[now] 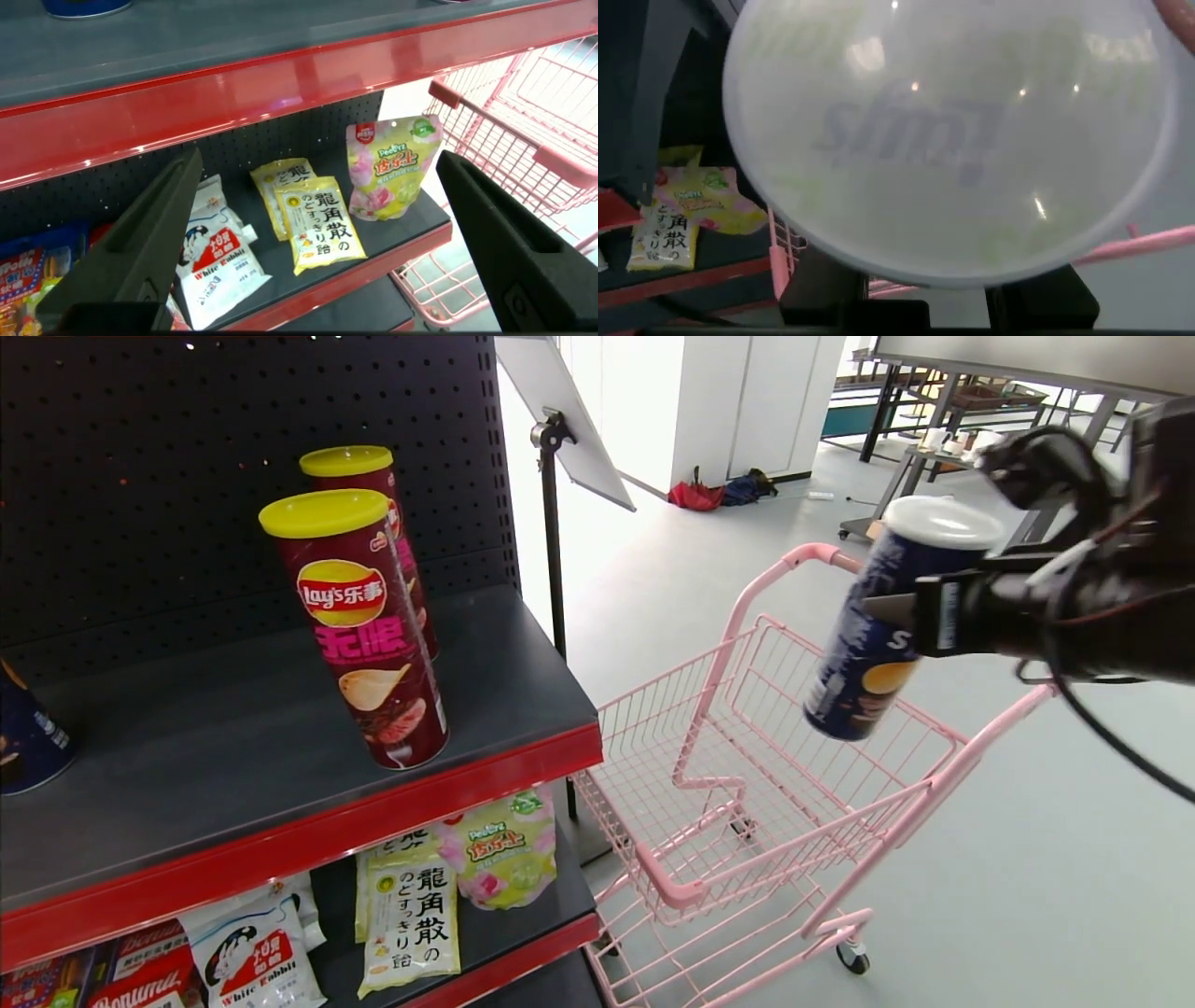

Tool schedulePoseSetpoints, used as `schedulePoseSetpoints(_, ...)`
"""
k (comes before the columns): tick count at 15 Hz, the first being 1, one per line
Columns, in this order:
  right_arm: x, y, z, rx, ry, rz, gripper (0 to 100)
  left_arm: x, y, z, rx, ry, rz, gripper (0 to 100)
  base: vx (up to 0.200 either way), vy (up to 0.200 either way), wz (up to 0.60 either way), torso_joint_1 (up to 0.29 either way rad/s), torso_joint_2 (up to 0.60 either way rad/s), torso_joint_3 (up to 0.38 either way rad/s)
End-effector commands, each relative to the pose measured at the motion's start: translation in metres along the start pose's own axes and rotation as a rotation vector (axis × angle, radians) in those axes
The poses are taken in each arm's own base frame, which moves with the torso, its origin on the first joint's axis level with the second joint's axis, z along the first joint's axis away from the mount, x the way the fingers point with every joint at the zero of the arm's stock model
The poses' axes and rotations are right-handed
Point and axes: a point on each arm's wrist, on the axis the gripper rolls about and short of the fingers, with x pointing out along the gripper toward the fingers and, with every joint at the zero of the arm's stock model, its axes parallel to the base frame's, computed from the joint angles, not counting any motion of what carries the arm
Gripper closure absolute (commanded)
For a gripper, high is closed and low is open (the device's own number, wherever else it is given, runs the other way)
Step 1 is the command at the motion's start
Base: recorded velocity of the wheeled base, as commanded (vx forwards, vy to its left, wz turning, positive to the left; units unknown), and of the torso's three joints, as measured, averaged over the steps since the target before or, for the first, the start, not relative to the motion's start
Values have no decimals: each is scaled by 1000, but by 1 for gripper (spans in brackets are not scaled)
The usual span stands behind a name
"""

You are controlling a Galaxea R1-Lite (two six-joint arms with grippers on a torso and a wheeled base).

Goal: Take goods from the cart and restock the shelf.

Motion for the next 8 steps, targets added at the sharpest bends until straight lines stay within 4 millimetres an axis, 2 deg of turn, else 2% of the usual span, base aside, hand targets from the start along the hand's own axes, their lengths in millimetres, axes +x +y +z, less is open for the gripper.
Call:
schedulePoseSetpoints(1, -117, -27, -18, 8, -92, -75, 100, 0, 0, 0, 0, 0, 0, 0, 0, 0, 0, 0, 0, 0)
schedulePoseSetpoints(3, -149, -38, -48, -62, -57, -155, 100, 0, 0, 0, 0, 0, 0, 0, 0, 0, 0, 0, 0, 0)
schedulePoseSetpoints(4, -179, -45, -76, -72, -26, -180, 100, 0, 0, 0, 0, 0, 0, 0, 0, 0, 0, 0, 0, 0)
schedulePoseSetpoints(6, -196, -49, -98, -68, -27, -237, 100, 0, 0, 0, 0, 0, 0, 0, 0, 0, 0, 0, 0, 0)
schedulePoseSetpoints(8, -201, -51, -103, -64, -27, -271, 100, 0, 0, 0, 0, 0, 0, 0, 0, 0, 0, 0, 0, 0)
